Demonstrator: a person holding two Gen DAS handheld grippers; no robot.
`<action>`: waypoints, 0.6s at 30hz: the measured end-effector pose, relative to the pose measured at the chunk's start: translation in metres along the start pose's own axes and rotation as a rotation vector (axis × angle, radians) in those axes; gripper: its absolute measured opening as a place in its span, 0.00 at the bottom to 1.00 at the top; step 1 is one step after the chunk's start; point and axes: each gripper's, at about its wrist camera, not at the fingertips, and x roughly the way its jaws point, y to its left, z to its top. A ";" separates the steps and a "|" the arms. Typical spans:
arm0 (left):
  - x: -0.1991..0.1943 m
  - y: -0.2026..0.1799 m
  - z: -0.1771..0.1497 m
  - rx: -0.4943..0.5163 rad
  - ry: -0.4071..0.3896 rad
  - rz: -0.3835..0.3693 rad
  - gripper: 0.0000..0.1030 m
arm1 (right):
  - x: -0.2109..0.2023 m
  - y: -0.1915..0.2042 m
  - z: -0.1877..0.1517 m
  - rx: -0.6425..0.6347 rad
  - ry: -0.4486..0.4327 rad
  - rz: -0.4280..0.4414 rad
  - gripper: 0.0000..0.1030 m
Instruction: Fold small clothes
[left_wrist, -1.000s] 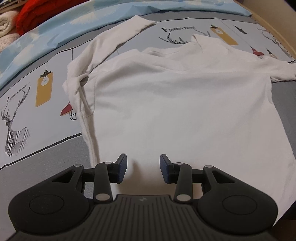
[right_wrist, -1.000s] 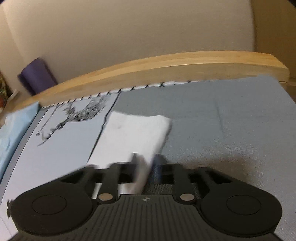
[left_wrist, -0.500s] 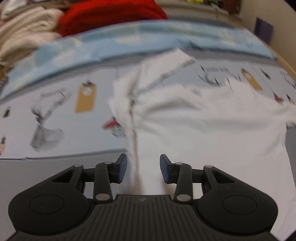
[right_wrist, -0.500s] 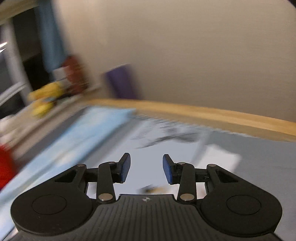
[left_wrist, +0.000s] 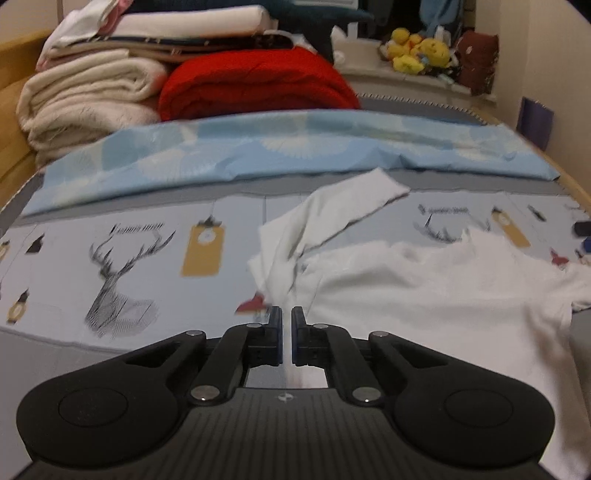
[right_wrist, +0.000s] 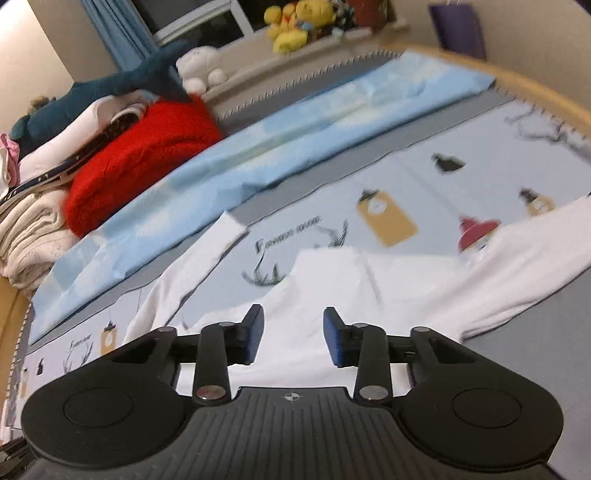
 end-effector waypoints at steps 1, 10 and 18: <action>0.006 -0.003 0.005 0.010 -0.012 -0.001 0.04 | 0.003 0.004 0.001 -0.018 0.002 0.003 0.36; 0.144 -0.057 0.071 0.063 -0.011 -0.063 0.05 | 0.030 -0.010 0.011 -0.035 0.051 -0.003 0.37; 0.259 -0.096 0.099 0.070 0.108 -0.049 0.45 | 0.041 -0.035 0.018 -0.006 0.077 -0.048 0.37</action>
